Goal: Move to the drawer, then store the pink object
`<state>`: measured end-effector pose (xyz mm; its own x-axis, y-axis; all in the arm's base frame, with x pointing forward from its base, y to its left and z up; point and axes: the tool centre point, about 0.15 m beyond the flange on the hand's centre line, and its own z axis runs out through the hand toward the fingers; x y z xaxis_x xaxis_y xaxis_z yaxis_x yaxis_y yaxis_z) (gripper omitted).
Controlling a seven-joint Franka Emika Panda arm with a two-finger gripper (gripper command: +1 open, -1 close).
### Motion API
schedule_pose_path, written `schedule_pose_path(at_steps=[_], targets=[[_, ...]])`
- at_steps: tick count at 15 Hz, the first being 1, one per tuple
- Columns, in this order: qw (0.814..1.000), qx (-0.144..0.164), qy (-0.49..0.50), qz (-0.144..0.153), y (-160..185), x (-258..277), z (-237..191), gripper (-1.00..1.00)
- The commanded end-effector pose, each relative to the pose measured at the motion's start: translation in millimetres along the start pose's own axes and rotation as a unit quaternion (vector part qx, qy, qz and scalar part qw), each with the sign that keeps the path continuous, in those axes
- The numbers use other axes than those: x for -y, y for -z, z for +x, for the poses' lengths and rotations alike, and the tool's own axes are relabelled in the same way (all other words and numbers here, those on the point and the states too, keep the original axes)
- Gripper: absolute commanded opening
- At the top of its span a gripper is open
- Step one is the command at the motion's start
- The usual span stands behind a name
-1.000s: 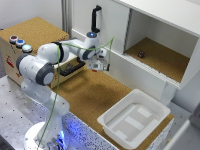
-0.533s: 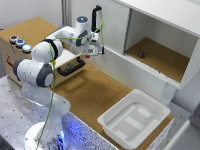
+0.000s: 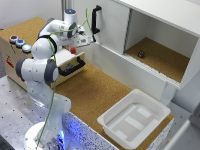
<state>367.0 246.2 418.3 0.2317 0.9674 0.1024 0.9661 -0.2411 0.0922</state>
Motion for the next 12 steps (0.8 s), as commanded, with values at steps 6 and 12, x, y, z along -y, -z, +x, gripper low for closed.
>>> schedule_pose_path(at_steps=[6,12], targets=[[0.988,0.022,0.146,0.034,-72.9,12.8,45.4,-1.0],[0.991,0.025,0.125,0.026,-101.8,16.6,56.2,-1.0]])
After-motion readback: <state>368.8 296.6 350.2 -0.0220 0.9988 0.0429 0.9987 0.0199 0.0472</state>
